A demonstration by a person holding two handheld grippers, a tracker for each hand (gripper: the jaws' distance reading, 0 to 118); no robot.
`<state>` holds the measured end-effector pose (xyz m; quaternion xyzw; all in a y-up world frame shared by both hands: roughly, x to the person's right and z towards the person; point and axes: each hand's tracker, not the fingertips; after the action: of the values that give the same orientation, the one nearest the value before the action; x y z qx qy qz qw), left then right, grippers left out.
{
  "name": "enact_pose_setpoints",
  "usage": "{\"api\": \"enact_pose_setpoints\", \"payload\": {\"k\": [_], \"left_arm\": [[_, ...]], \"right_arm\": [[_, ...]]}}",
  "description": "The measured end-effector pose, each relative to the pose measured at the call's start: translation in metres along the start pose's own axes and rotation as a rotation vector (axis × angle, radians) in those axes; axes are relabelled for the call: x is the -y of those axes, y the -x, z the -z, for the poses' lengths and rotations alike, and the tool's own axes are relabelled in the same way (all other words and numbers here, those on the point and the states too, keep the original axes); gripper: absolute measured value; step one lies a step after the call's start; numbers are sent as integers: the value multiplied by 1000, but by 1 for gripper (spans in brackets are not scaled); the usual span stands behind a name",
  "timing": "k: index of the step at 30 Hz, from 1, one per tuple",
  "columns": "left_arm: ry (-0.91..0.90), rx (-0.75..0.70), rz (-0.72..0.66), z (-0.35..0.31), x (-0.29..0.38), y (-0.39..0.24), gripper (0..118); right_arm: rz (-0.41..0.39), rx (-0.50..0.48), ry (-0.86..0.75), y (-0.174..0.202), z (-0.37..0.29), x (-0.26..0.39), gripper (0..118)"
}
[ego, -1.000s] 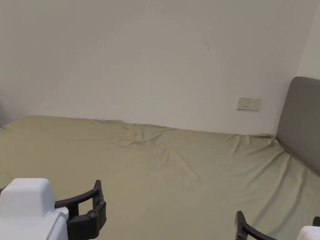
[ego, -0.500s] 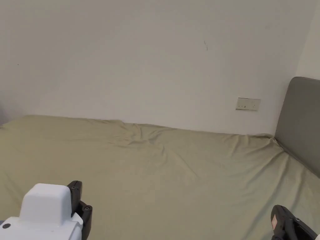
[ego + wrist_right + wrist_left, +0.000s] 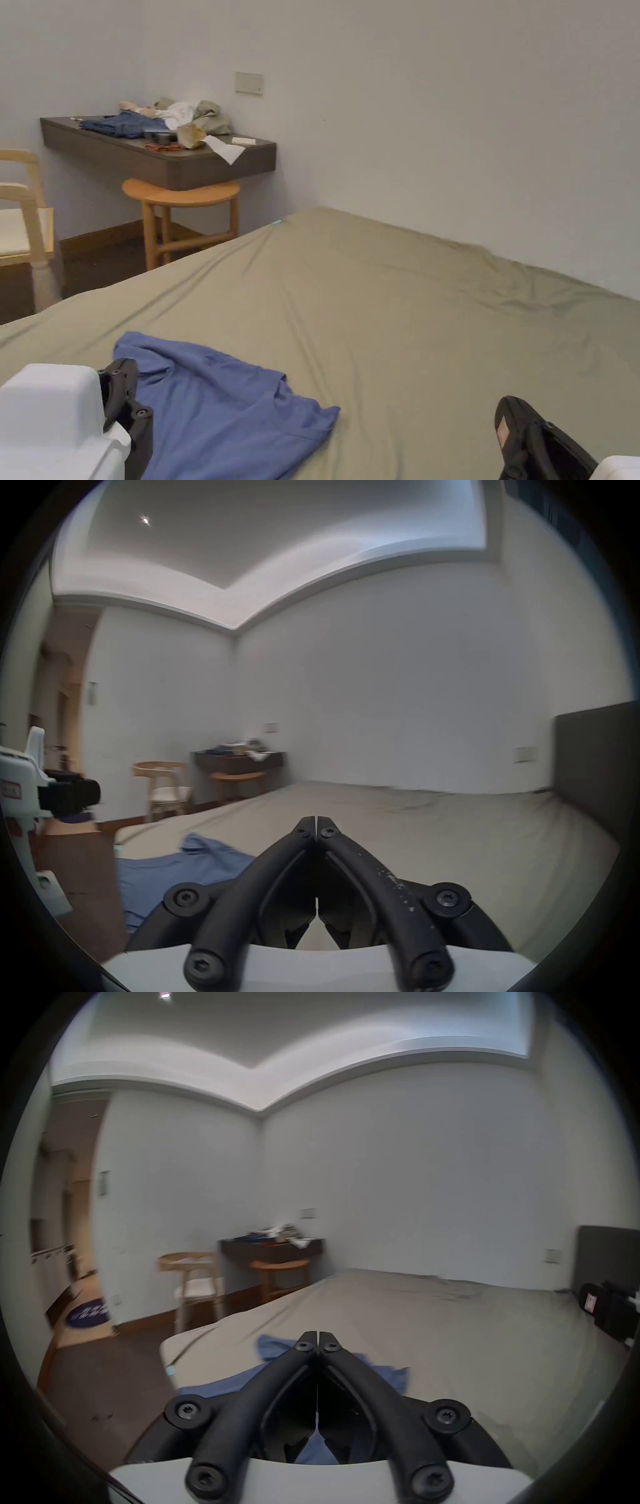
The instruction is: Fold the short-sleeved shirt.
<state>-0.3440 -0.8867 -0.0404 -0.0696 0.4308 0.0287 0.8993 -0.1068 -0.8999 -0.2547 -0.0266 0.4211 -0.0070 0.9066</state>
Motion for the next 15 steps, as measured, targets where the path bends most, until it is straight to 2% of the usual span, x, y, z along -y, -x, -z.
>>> {"api": "enact_pose_setpoints", "payload": {"k": [3, 6, 10, 15], "left_arm": [[26, -98, -58, -5, 5, 38, 0], [59, -149, -74, 3, 14, 59, 0], [117, -146, -85, 30, 31, 60, 0], [236, -14, -123, 89, 60, 46, 0]], "right_arm": [[64, -171, 37, 32, 26, 6, 1], [47, -252, 72, 56, 43, 12, 1], [1, -266, 109, 66, 59, 20, 1], [1, -207, 178, 51, 70, 34, 1]]}}
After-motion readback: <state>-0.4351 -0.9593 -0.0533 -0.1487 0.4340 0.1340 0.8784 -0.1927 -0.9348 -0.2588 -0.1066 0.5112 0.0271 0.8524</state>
